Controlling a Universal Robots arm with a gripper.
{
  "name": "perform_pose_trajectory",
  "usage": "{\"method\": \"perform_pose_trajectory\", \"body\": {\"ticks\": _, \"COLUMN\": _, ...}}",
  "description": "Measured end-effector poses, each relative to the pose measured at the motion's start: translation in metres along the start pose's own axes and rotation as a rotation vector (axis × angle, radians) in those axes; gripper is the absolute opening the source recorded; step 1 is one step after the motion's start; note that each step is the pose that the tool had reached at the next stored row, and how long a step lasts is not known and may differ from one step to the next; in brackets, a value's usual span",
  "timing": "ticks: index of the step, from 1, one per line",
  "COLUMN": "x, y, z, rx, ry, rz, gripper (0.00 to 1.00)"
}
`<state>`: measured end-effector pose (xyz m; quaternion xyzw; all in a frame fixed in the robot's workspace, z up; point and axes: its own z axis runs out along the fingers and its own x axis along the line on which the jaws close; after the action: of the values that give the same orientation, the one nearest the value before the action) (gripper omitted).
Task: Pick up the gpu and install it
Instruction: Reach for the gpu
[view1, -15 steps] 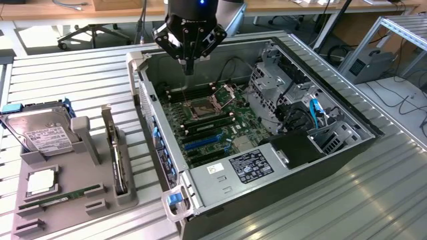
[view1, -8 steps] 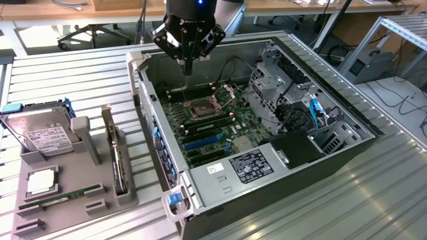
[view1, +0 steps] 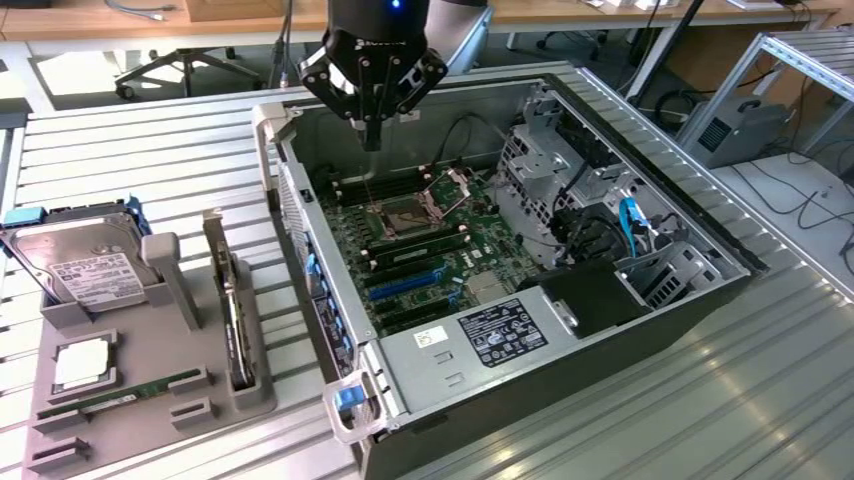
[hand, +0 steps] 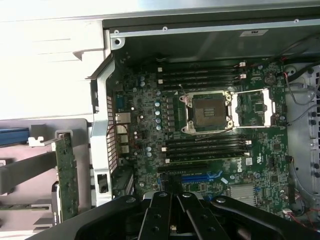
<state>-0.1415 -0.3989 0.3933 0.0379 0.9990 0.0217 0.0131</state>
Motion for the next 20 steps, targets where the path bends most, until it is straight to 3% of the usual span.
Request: {"method": "perform_pose_trajectory", "body": {"ticks": 20, "x": 0.0089, "y": -0.0007, "z": -0.0003, "rx": 0.0, "ry": 0.0, "rz": 0.0, "gripper": 0.11}}
